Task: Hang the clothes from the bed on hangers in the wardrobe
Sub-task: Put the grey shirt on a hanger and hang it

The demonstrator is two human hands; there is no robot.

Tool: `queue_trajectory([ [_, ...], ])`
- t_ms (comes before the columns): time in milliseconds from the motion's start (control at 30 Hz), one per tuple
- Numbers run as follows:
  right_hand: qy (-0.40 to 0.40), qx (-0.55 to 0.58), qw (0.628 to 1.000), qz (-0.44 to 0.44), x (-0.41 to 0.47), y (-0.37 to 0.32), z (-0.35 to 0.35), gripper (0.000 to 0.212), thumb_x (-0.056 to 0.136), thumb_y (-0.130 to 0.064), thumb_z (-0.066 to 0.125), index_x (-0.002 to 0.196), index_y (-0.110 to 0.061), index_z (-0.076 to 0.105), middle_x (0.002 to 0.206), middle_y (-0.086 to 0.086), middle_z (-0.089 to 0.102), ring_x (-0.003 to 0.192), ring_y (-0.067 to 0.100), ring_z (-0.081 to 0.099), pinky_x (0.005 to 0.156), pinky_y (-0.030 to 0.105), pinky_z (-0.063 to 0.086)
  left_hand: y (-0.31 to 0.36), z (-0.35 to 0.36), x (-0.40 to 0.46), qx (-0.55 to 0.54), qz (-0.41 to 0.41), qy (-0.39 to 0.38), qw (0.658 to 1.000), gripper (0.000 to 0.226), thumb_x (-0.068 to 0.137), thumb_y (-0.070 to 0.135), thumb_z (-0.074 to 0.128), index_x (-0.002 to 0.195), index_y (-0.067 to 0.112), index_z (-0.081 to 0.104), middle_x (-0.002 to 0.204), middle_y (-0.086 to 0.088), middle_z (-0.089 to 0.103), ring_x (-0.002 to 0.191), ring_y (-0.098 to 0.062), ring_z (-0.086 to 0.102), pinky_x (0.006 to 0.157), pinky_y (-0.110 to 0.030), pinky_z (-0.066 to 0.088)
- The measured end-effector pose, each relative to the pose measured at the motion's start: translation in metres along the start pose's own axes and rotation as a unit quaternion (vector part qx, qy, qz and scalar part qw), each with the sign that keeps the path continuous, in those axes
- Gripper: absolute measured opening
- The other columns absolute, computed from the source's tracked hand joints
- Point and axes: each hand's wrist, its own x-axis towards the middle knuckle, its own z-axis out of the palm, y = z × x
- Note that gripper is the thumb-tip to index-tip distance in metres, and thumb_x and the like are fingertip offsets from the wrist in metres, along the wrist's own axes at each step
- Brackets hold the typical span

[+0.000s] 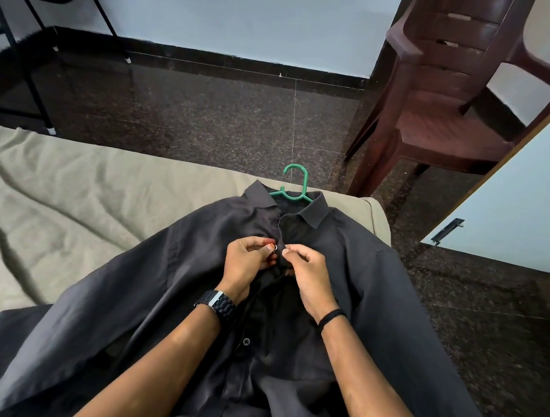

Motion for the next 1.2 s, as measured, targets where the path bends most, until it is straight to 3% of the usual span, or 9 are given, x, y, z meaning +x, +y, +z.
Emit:
queue_trajectory([
  [100, -0.008, 0.064, 0.997, 0.035, 0.000, 0.000, -0.002, 0.016, 0.091, -0.006, 0.059, 0.084, -0.016, 0.070, 0.081, -0.001, 0.069, 0.075, 0.010, 0.062, 0.060, 0.020, 0.049, 0.001, 0.001, 0.001, 0.008, -0.003, -0.007, 1.000, 0.011, 0.090, -0.004, 0.059, 0.085, 0.003, 0.066, 0.071, -0.007, 0.066, 0.063, -0.013, 0.062, 0.064, -0.020, 0.056],
  [400, 0.002, 0.093, 0.995, 0.036, -0.002, 0.001, -0.003, 0.013, 0.092, -0.001, 0.057, 0.101, -0.002, 0.067, 0.086, 0.006, 0.068, 0.077, 0.012, 0.063, 0.063, 0.020, 0.050, -0.002, -0.001, -0.001, 0.008, 0.000, -0.013, 1.000, 0.012, 0.090, -0.003, 0.060, 0.086, 0.005, 0.068, 0.072, -0.006, 0.068, 0.065, -0.011, 0.064, 0.064, -0.020, 0.056],
  [533, 0.030, 0.036, 0.999, -0.018, -0.004, 0.002, -0.001, 0.011, 0.088, -0.001, 0.064, 0.092, -0.009, 0.069, 0.077, 0.002, 0.070, 0.070, 0.008, 0.064, 0.062, 0.017, 0.050, -0.003, -0.002, 0.000, 0.027, 0.011, -0.012, 1.000, 0.010, 0.088, -0.001, 0.063, 0.086, 0.007, 0.069, 0.075, -0.008, 0.070, 0.070, -0.015, 0.066, 0.071, -0.027, 0.057],
  [667, 0.043, -0.053, 0.994, -0.084, -0.005, 0.001, 0.001, 0.014, 0.085, -0.003, 0.068, 0.088, -0.017, 0.070, 0.084, 0.004, 0.072, 0.079, 0.012, 0.068, 0.072, 0.021, 0.055, -0.003, -0.002, 0.001, 0.053, 0.031, -0.002, 0.998, 0.011, 0.087, 0.000, 0.065, 0.084, 0.010, 0.069, 0.076, -0.009, 0.071, 0.070, -0.015, 0.067, 0.067, -0.024, 0.056],
  [767, 0.048, -0.120, 0.984, -0.126, -0.006, -0.001, 0.003, 0.020, 0.084, -0.002, 0.068, 0.083, -0.022, 0.068, 0.079, -0.009, 0.069, 0.075, 0.002, 0.067, 0.069, 0.013, 0.052, -0.003, -0.001, 0.002, 0.065, 0.039, 0.001, 0.997, 0.013, 0.086, -0.002, 0.066, 0.084, 0.011, 0.067, 0.075, -0.007, 0.071, 0.070, -0.015, 0.068, 0.067, -0.024, 0.056],
  [900, 0.055, -0.185, 0.968, -0.162, -0.008, -0.001, 0.002, 0.013, 0.084, -0.004, 0.067, 0.091, -0.014, 0.072, 0.076, -0.017, 0.065, 0.072, -0.010, 0.063, 0.065, 0.004, 0.046, -0.004, -0.001, 0.004, 0.086, 0.044, 0.010, 0.995, 0.016, 0.085, -0.004, 0.067, 0.082, 0.012, 0.066, 0.074, -0.007, 0.070, 0.072, -0.018, 0.068, 0.071, -0.030, 0.058],
  [1033, 0.059, -0.213, 0.957, -0.189, -0.010, -0.002, 0.002, 0.015, 0.088, -0.007, 0.063, 0.099, -0.012, 0.072, 0.081, -0.009, 0.068, 0.074, -0.012, 0.061, 0.066, 0.002, 0.045, -0.005, -0.002, 0.007, 0.099, 0.051, 0.019, 0.994, 0.018, 0.084, -0.006, 0.066, 0.077, 0.011, 0.063, 0.075, -0.010, 0.069, 0.073, -0.021, 0.067, 0.077, -0.038, 0.058],
  [1133, 0.055, -0.202, 0.959, -0.189, -0.007, -0.007, -0.001, 0.019, 0.092, -0.004, 0.056, 0.101, -0.014, 0.069, 0.085, -0.007, 0.068, 0.073, -0.006, 0.064, 0.067, 0.008, 0.050, -0.006, -0.002, 0.008, 0.114, 0.059, 0.031, 0.991, 0.018, 0.083, -0.003, 0.068, 0.077, 0.012, 0.061, 0.077, -0.012, 0.071, 0.076, -0.023, 0.070, 0.075, -0.036, 0.058],
  [1200, 0.030, -0.158, 0.974, -0.157, -0.006, -0.008, -0.002, 0.020, 0.092, 0.001, 0.055, 0.098, -0.015, 0.066, 0.087, -0.001, 0.068, 0.069, 0.003, 0.067, 0.059, 0.017, 0.055, -0.006, -0.001, 0.008, 0.134, 0.066, 0.041, 0.988, 0.017, 0.082, 0.001, 0.070, 0.077, 0.013, 0.060, 0.078, -0.011, 0.071, 0.078, -0.024, 0.070, 0.074, -0.035, 0.058],
])
